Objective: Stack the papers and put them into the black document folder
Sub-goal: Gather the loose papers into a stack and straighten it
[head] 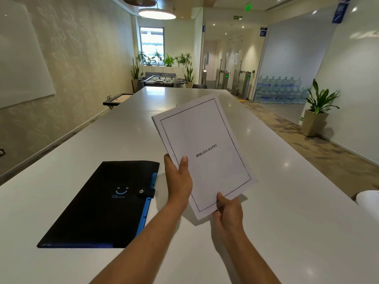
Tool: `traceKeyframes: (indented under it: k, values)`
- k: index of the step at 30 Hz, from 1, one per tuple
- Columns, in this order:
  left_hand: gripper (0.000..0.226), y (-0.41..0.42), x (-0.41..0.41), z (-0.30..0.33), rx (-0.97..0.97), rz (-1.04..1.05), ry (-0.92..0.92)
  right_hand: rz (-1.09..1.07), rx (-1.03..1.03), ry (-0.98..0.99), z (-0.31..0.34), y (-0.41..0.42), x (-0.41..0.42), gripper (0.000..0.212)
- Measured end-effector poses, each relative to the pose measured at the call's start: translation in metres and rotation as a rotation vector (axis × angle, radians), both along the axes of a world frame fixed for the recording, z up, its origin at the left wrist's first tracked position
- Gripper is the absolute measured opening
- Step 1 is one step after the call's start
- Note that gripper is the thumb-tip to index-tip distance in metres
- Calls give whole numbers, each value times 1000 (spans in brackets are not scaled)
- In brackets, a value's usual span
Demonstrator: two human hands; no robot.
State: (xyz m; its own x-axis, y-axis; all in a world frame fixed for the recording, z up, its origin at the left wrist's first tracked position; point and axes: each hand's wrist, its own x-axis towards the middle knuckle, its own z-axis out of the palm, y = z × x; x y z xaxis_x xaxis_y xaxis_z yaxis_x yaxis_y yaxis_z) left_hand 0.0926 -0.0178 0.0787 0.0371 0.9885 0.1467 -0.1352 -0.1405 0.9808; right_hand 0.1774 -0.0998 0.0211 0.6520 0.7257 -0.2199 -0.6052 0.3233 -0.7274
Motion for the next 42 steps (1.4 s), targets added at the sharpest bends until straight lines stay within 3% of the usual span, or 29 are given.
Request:
traceKeyframes:
  k: [3, 5, 7, 10, 13, 16, 20, 24, 29, 32, 42]
  values:
    - [61, 0, -13, 18, 193, -7, 53, -80, -131, -87, 7, -2, 19, 60]
    - [37, 4, -24, 28, 336, -73, 52, -186, -253, -290, 16, -5, 38, 78]
    - [23, 6, -32, 36, 412, -149, 75, -210, -213, -553, 28, -7, 51, 80]
    - [24, 4, -37, 42, 479, -223, 120, -123, -43, -806, 55, -8, 60, 58]
    - [21, 2, -36, 43, 479, -231, 99, -92, 66, -900, 78, -7, 65, 28]
    - [20, 0, -36, 46, 459, -209, 42, -121, 107, -984, 85, -11, 67, 21]
    - [31, -3, -34, 35, 423, -167, 9, -141, 117, -1021, 70, -15, 59, 22]
    - [25, -11, -31, -2, 328, -155, 31, -122, -1, -1014, 28, -15, 52, 25]
    - [42, -14, -25, -30, 195, -129, 93, -154, -113, -1018, 6, -17, 38, 36]
    - [23, -14, -24, -29, 262, -114, 73, -214, -113, -1010, 8, -17, 39, 29]
    - [25, -9, -25, -38, 304, -111, 156, -181, -253, -1042, 0, -17, 46, 22]
